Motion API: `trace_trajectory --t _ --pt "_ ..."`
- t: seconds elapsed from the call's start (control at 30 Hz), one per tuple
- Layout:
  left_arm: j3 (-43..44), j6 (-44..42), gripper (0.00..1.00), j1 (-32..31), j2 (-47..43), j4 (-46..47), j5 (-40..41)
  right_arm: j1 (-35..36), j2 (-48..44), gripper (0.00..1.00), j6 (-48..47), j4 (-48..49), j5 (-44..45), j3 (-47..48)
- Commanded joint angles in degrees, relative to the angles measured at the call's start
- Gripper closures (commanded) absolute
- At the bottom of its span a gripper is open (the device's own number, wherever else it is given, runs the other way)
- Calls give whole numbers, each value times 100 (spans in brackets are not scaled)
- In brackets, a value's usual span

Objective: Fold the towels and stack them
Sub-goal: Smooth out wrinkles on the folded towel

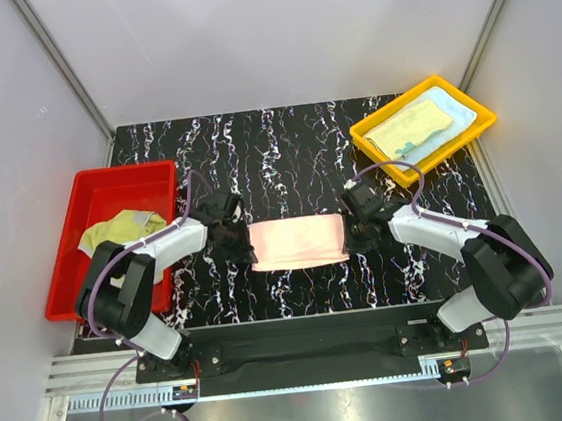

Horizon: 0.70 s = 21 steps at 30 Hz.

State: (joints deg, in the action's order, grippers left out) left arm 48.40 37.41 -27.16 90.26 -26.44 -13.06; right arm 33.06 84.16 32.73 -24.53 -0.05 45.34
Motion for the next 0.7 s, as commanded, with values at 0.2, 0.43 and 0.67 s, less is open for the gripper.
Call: trace_trajectory --t 0.2,0.43,0.67 --pt "451 -164 100 26 -219 -414 23 34 -84 100 -416 19 199 167" --pt "496 -6 100 9 -824 -679 -99 34 -646 100 -715 -491 532 423" --pt "-331 -5 90 -70 -896 -64 -347 43 -805 100 -549 229 234 -368"
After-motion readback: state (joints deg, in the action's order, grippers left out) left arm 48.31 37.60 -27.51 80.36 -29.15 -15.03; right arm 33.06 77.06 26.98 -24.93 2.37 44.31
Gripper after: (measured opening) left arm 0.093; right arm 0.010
